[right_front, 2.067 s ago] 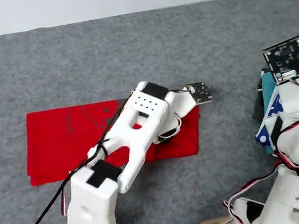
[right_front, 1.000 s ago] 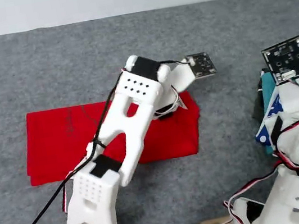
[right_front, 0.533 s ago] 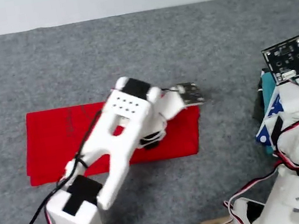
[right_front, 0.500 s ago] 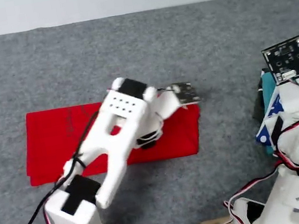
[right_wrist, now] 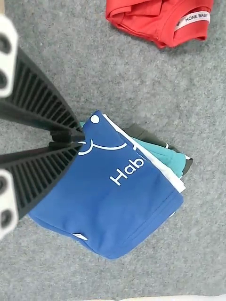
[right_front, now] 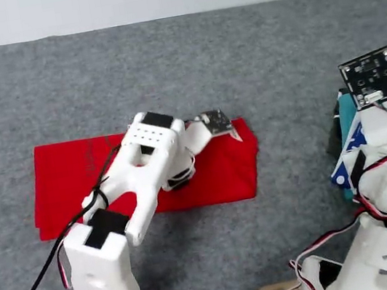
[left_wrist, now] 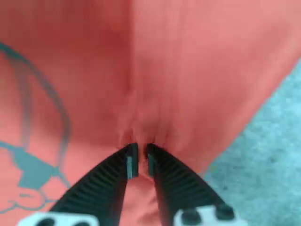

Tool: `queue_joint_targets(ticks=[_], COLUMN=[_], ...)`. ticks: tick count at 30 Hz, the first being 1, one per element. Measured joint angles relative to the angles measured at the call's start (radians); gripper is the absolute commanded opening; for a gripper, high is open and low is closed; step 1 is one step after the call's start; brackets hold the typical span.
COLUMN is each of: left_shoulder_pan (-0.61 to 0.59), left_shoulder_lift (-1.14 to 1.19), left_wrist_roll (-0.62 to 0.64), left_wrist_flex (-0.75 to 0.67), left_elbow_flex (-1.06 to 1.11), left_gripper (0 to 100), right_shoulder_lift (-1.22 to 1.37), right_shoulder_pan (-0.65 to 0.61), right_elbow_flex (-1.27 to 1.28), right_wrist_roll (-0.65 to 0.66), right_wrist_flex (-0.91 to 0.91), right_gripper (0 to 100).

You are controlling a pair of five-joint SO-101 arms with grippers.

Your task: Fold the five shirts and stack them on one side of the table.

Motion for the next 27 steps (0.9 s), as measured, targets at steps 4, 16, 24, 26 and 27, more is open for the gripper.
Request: queue_joint_targets(ticks=[4,16,24,26,27], left_shoulder_pan=[-0.009,-0.02,-0.27,-0.365,-0.417], left_shoulder_lift=[0.006,-0.009,-0.23,-0.264,-0.272], left_wrist_roll=[0.0,0.089,0.279,0.307,0.311], left_wrist_flex=[0.075,0.325,0.325,0.325,0.325], left_elbow_flex=[-0.115,-0.338,-0.222,-0.187,-0.175], left_gripper=[4,5,11,14,15], right_shoulder_lift=[0.0,0.0,0.0,0.0,0.0], right_shoulder_pan=[0.0,0.0,0.0,0.0,0.0], right_elbow_flex=[0.0,0.0,0.0,0.0,0.0], right_wrist_roll=[0.0,0.0,0.0,0.0,0.0], right_wrist_flex=[0.0,0.0,0.0,0.002,0.003], right_gripper=[1.0,1.0,1.0,1.0,1.0])
